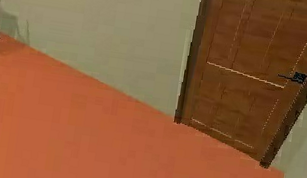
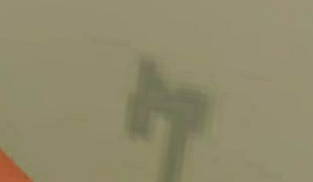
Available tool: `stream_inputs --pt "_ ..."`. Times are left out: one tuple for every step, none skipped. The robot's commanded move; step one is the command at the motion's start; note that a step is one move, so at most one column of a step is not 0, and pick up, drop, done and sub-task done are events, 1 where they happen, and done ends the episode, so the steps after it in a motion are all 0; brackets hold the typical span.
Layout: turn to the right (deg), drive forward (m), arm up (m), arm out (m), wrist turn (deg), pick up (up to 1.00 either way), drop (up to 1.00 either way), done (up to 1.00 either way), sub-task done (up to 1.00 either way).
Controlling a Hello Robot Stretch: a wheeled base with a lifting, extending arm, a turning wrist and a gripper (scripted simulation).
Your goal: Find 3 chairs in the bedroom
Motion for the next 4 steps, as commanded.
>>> stream_inputs --pt "-45.0 0.00 0.00 0.00 0.0 0.00 0.00 0.00 0.00" --pt "-12.0 0.00 0.00 0.00 0.0 0.00 0.00 0.00 0.00" --pt "0.0 0.05 0.00 0.00 0.0 0.00 0.00 0.00 0.00" --pt "6.0 0.00 0.00 0.00 0.0 0.00 0.00 0.00 0.00"
